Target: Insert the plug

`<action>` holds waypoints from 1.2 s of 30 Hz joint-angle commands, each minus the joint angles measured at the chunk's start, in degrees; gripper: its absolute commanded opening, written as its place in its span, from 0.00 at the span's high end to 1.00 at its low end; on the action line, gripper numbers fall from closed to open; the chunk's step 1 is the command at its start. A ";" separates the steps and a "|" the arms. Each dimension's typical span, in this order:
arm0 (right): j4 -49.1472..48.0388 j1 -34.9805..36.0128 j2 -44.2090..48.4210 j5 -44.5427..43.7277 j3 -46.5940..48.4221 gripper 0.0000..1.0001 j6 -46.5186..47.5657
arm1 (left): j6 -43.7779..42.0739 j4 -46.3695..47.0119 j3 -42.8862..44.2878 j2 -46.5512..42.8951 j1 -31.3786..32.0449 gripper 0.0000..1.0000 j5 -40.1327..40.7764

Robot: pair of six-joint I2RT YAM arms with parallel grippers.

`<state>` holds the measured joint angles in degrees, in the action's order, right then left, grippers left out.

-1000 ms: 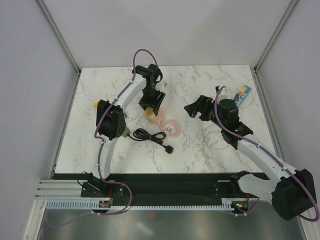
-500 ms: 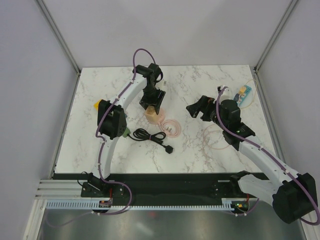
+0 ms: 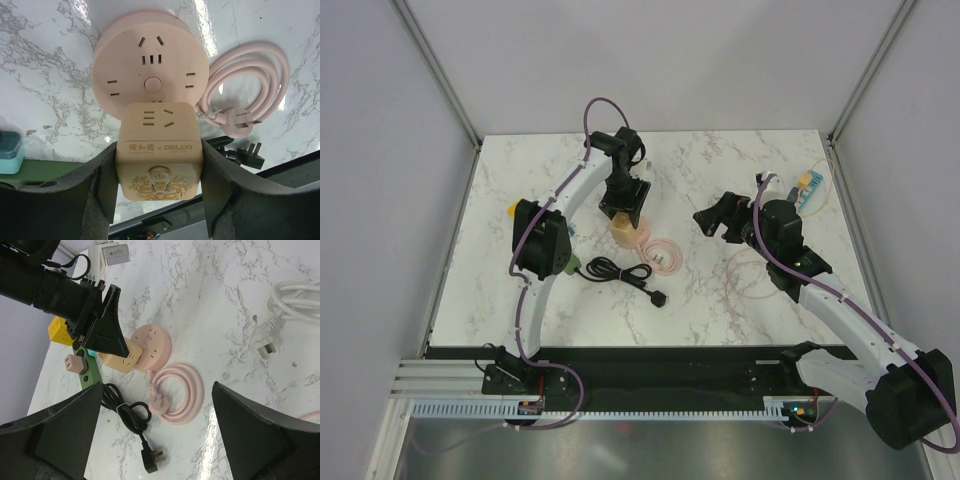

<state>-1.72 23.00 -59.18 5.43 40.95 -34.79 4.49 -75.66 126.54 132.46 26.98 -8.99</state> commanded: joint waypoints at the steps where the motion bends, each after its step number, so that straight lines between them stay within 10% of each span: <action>1: -0.22 -0.24 0.99 -0.77 0.62 0.02 0.68 | -0.10 1.39 -2.35 -0.54 -0.70 0.98 3.90; 36: -0.66 -0.24 -0.94 -0.33 2.12 0.02 -0.46 | -3.79 -2.21 -1.03 -3.09 -0.97 0.98 0.29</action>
<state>-1.45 22.98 -59.64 5.10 40.97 -34.81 3.31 -75.13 123.37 130.13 26.33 -10.11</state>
